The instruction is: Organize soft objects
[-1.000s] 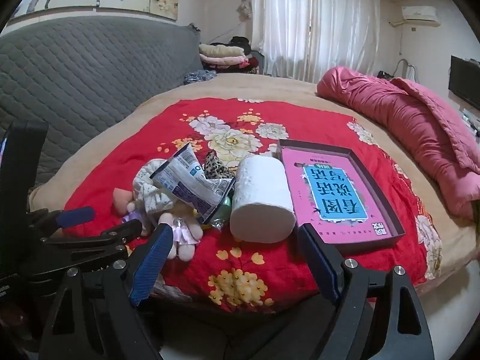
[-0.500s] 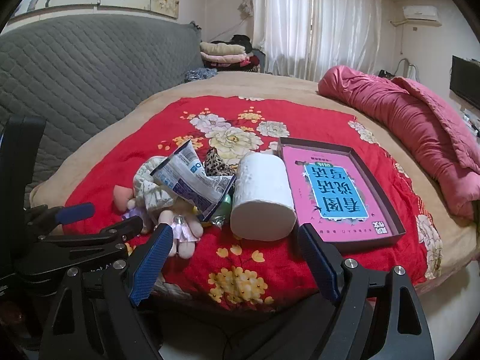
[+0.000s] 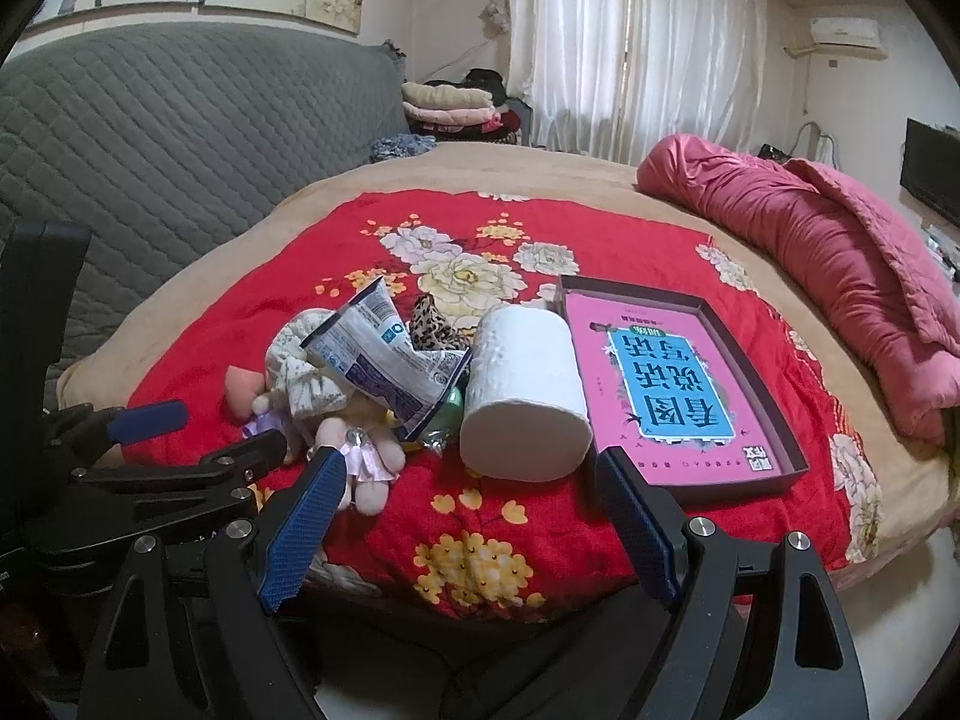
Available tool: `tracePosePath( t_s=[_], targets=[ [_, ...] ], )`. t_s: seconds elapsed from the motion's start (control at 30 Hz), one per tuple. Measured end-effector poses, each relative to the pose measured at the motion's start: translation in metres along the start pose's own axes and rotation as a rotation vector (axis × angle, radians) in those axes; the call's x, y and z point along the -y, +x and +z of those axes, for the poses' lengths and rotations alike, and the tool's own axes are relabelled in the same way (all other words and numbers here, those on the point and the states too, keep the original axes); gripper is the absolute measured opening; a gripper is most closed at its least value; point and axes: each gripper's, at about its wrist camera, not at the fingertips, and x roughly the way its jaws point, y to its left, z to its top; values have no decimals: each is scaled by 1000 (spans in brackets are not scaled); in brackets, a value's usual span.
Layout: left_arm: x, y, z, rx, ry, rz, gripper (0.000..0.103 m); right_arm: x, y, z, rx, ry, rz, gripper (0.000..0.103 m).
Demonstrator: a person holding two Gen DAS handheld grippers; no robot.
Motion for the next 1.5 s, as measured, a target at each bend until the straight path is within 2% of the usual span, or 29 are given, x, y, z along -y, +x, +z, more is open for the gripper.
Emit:
tracePosePath(
  t_s=[1.13,1.33,1.5],
  targets=[
    [-2,2,-2,-7,-15,-11,77,0,3,0,-2,-6,0,86],
    [-6,4,-3,-12,-33,-17,77,-3,6,-1,0,-18,2,86],
    [-22,10,-1,-28,-89,-20,77,-8,8,0,11,-43,8,86]
  ],
)
